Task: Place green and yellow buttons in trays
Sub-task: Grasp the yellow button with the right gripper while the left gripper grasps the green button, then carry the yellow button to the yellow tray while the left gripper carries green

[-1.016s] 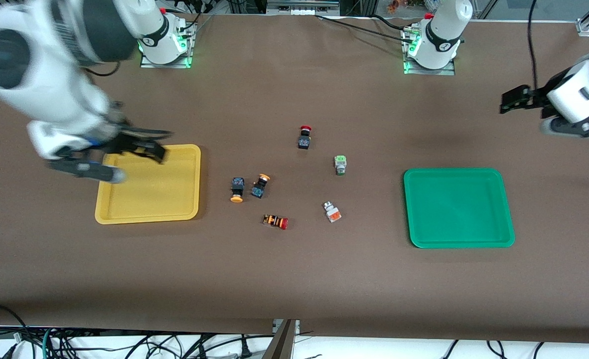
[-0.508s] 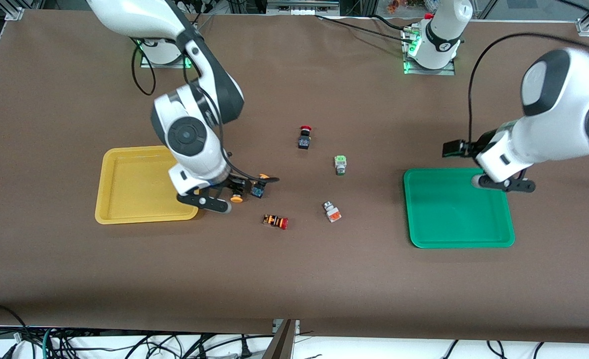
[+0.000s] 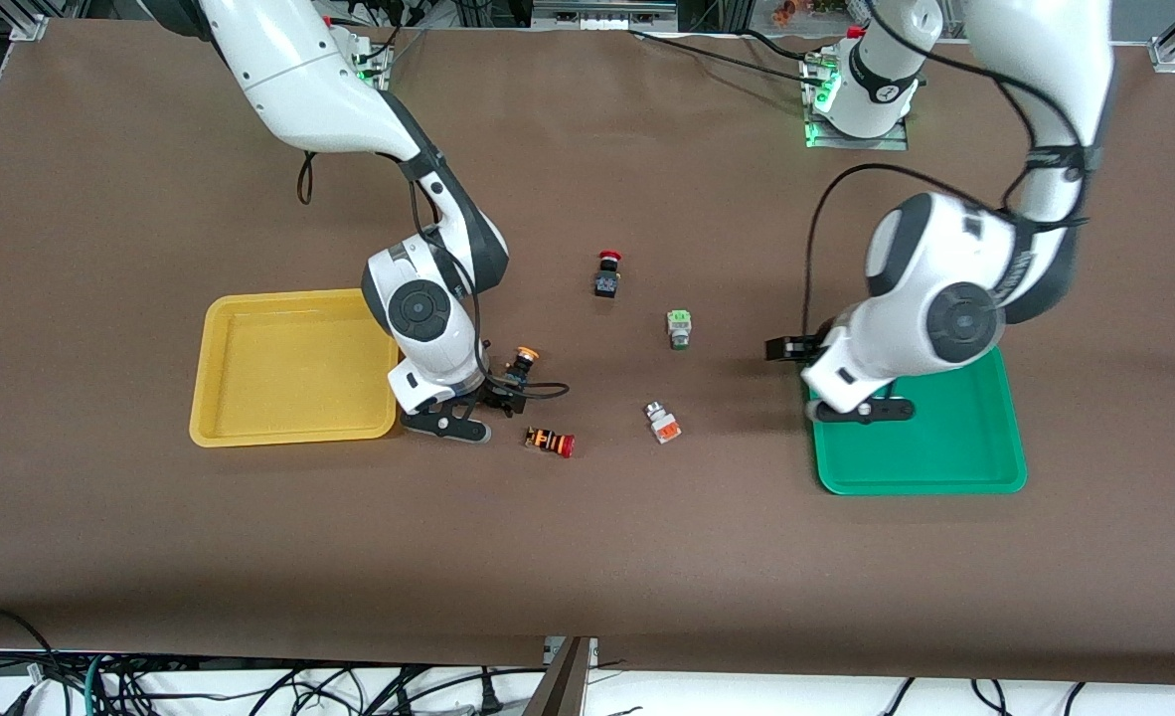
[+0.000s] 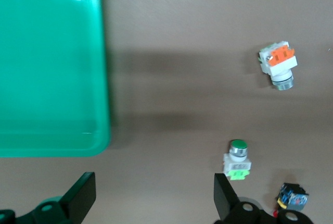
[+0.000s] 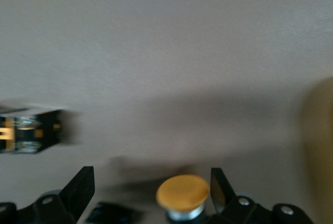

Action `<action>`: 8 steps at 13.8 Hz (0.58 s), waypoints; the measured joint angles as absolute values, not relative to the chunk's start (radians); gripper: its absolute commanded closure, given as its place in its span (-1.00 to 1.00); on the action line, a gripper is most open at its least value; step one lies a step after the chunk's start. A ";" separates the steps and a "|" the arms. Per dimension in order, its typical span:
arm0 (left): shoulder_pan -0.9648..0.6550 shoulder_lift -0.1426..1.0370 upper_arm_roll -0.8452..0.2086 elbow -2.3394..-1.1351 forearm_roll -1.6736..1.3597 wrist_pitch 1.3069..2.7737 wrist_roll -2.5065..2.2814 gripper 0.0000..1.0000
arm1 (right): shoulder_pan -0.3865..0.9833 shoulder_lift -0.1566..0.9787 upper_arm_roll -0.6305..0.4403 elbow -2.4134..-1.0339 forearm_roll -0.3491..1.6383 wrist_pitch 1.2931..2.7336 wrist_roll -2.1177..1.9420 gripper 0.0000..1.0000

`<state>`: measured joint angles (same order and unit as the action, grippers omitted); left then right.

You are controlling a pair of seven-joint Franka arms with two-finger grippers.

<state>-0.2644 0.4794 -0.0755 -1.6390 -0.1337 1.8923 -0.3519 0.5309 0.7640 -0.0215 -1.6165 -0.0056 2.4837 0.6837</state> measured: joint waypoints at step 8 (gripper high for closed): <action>-0.480 0.542 -0.079 -1.814 -0.134 2.181 -0.596 -1.00 | 0.516 0.761 -0.009 -1.671 -0.005 2.502 0.670 -0.82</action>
<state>-0.4798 0.5425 -0.0789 -1.8138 -0.1337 2.1808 -0.5964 0.5161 0.7608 -0.0087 -1.6712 -0.0050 2.5016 0.6699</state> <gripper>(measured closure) 0.000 0.057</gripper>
